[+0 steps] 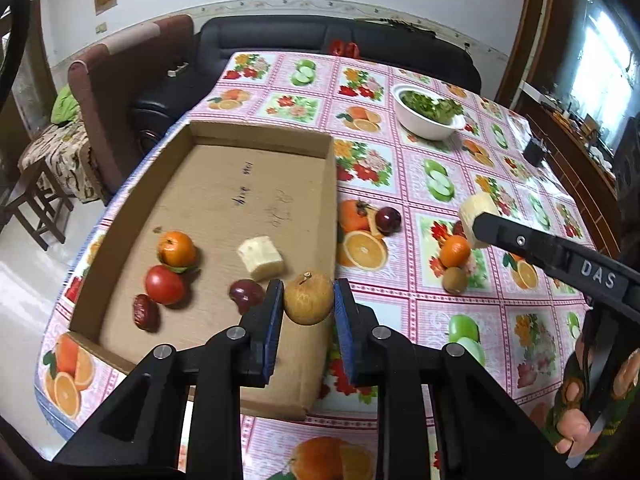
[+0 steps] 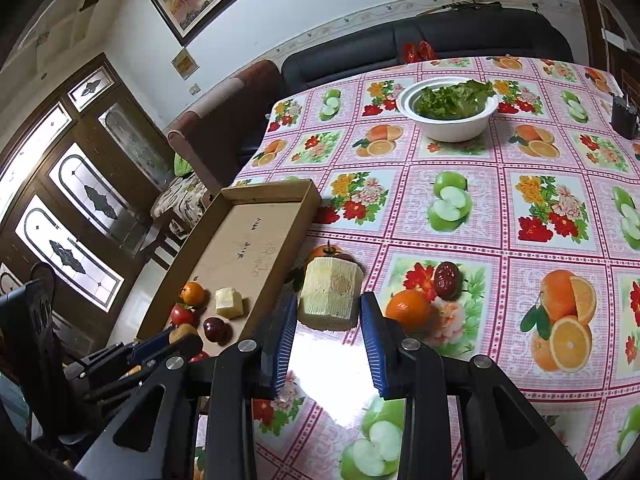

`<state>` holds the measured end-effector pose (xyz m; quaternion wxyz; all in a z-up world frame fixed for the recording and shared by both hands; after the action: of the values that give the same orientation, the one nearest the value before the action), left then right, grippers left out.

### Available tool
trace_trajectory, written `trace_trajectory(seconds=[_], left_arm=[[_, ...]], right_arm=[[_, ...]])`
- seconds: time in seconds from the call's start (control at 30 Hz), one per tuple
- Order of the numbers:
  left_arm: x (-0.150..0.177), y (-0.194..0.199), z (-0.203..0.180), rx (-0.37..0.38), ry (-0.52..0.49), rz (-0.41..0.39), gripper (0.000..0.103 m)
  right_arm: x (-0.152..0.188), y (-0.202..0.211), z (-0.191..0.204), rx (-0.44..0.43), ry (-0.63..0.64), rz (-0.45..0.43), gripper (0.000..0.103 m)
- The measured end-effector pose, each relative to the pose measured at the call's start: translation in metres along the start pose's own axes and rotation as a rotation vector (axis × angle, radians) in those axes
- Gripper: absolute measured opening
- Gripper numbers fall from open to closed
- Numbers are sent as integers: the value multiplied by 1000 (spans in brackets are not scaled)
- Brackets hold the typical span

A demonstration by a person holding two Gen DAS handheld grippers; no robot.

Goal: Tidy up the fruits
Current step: 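Carry the kiwi with the left gripper while the right gripper carries the cylinder piece to the tray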

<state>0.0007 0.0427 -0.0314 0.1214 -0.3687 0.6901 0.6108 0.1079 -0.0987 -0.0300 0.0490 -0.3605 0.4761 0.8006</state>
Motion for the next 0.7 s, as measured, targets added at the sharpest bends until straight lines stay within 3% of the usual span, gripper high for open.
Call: trace_trajectory(seconds=[0.47, 0.7], left_arm=[[-9, 3, 35, -84, 36, -21, 23], [-13, 3, 49, -89, 60, -24, 23]], right_arm=[[2, -6, 33, -32, 54, 9, 32], [0, -11, 47, -39, 78, 12, 32]])
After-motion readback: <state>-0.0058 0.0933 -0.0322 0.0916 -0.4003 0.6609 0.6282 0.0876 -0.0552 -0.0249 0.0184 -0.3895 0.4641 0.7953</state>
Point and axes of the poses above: each gripper's, at about its wrist camera, not at the fingertips, and y roughly against the way its jaws point, z to its left, x to its underside, the point moved 7 cm from there along -y, roughly the way its jaws point, and after that the axes turned 12 degrees about x, right-handed, at the moved point
